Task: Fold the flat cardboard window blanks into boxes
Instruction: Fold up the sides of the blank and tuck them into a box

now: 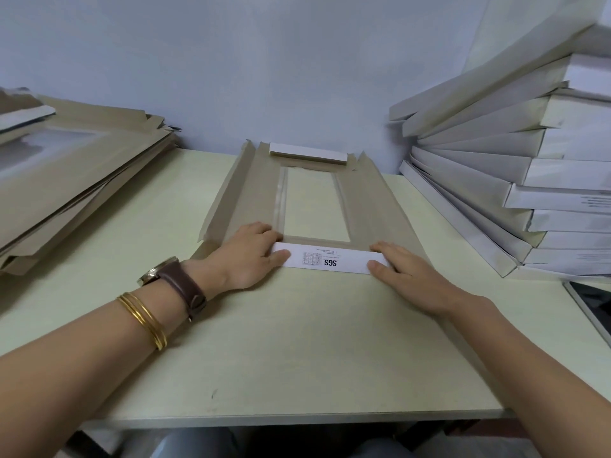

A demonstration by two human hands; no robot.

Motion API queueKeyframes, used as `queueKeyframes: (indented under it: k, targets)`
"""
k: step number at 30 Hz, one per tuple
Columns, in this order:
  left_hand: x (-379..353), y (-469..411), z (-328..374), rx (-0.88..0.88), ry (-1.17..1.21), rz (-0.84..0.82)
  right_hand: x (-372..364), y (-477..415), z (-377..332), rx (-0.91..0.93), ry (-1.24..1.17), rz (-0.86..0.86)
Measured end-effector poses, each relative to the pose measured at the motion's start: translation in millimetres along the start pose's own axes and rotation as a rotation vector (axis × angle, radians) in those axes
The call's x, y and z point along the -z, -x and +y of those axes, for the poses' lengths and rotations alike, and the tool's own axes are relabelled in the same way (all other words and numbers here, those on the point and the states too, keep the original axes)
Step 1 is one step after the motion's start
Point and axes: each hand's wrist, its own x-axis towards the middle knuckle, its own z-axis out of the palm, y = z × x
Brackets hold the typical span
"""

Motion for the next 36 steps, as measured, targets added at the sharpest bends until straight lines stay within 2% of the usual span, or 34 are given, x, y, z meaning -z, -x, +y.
queueKeyframes:
  k: [4, 8, 13, 19, 28, 32, 36]
  targets:
    - [12, 8, 4, 0.009, 0.142, -0.028, 5, 5, -8, -0.017, -0.170, 0.125]
    - [14, 15, 6, 0.036, 0.161, 0.016, 5, 7, -10, -0.031, -0.147, 0.145]
    - [12, 25, 4, -0.059, 0.172, 0.033, 5, 16, -11, -0.001, -0.151, 0.180]
    - [9, 30, 1, -0.100, 0.094, 0.072, 3, 19, -4, 0.032, 0.002, 0.122]
    - [9, 40, 11, -0.193, 0.119, 0.215, 6, 26, -9, 0.147, -0.004, 0.226]
    - [11, 49, 10, -0.258, 0.144, 0.218, 7, 35, -12, 0.210, -0.022, 0.263]
    - [11, 57, 9, -0.299, 0.086, 0.178, 6, 44, -14, 0.230, -0.041, 0.224]
